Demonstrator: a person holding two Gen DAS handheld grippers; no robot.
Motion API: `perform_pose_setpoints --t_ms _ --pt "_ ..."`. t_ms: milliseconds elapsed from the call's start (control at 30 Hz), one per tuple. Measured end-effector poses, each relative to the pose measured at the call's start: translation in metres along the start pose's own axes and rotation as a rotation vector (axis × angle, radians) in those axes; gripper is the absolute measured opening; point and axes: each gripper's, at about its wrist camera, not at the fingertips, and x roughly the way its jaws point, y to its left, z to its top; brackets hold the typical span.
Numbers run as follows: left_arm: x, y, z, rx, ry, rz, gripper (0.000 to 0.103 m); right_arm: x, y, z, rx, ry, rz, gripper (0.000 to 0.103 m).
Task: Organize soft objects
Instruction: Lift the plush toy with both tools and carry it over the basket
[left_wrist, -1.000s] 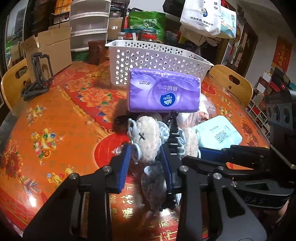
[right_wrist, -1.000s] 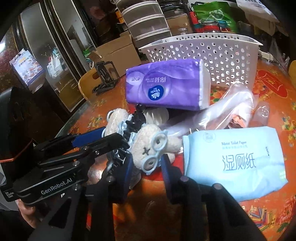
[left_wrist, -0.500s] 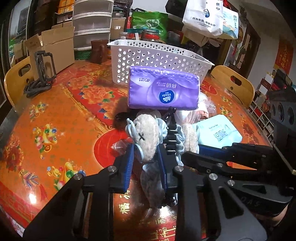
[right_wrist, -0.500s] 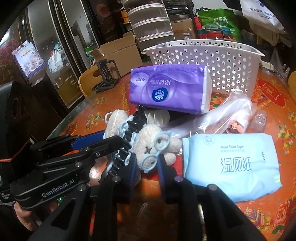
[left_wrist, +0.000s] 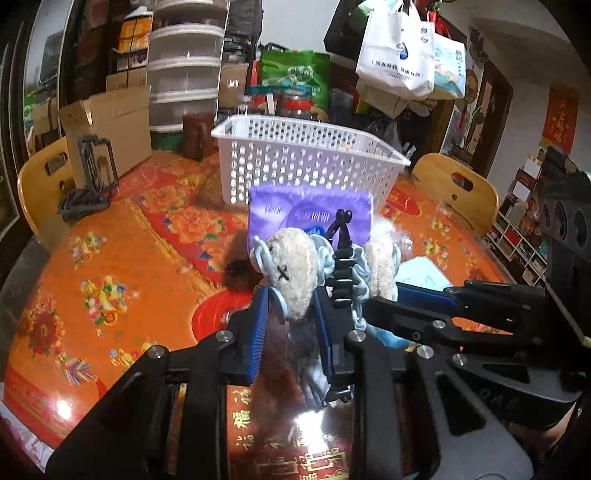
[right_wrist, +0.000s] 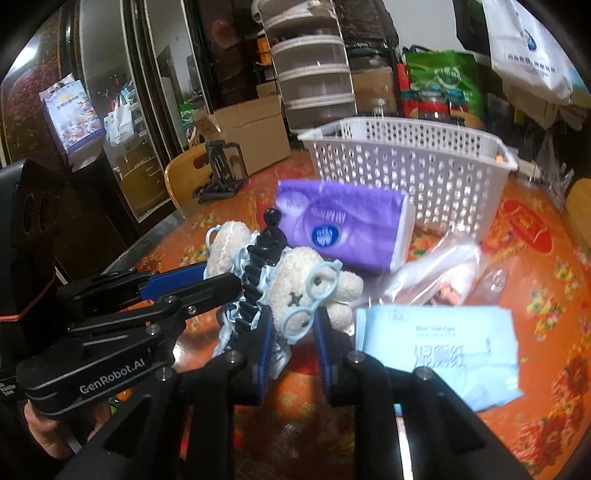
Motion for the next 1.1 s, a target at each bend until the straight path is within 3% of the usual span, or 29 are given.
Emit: perform_pose_setpoints --t_ms 233,600,800,1100 --pt "-0.02 -0.011 0.028 0.016 -0.064 -0.002 0.023 -0.021 0.003 0.024 -0.057 -0.055 -0.036 0.02" --pt "-0.03 -0.035 0.1 0.047 -0.139 -0.037 0.023 -0.047 -0.01 0.077 -0.104 -0.137 -0.1 0.02" --pt "-0.017 -0.048 0.147 0.065 -0.147 -0.047 0.023 -0.049 -0.028 0.114 -0.109 -0.155 -0.141 0.02" --pt "0.037 -0.052 0.234 0.086 -0.108 -0.025 0.023 -0.03 -0.06 0.175 -0.099 -0.141 -0.188 0.02"
